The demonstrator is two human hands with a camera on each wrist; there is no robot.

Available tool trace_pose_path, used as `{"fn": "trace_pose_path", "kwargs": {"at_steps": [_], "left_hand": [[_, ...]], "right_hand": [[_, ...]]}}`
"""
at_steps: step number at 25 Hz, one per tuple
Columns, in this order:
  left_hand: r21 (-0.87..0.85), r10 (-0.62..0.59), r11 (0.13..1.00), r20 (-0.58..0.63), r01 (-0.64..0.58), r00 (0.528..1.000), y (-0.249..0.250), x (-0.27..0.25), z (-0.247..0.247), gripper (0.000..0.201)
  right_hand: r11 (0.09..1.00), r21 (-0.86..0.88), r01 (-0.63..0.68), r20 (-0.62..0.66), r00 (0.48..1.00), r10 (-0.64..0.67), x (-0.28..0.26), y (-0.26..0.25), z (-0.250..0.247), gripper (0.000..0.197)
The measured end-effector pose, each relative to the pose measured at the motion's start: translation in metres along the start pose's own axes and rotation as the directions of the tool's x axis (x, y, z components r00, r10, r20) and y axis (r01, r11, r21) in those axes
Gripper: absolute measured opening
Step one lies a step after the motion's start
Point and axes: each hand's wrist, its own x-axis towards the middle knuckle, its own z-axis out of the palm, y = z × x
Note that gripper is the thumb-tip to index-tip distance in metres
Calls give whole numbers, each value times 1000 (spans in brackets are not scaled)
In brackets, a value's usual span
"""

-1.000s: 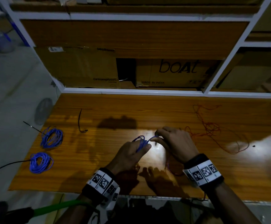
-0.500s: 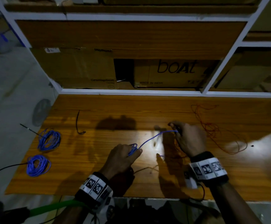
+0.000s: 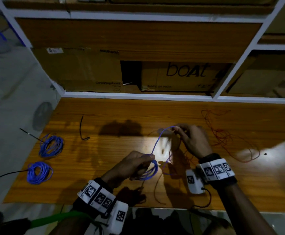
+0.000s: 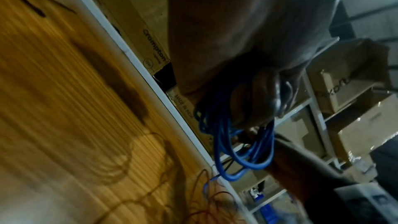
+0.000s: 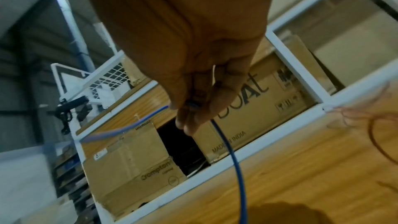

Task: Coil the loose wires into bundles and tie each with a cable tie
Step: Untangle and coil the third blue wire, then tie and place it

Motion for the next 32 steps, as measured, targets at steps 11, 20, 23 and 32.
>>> {"fn": "trace_pose_path", "kwargs": {"at_steps": [11, 20, 23, 32], "left_hand": [[-691, 312, 682, -23, -240, 950, 33, 9, 0, 33], [-81, 327, 913, -442, -400, 835, 7, 36, 1, 31], [435, 422, 872, -437, -224, 794, -3, 34, 13, 28], [962, 417, 269, -161, 47, 894, -24, 27, 10, 38]], "right_hand": [[987, 85, 134, 368, 917, -156, -49, -20, 65, 21], [959, 128, 251, 409, 868, -282, -88, -29, 52, 26], [960, -15, 280, 376, 891, -254, -78, -31, 46, 30], [832, -258, 492, 456, 821, -344, -57, -36, 19, 33]]}}
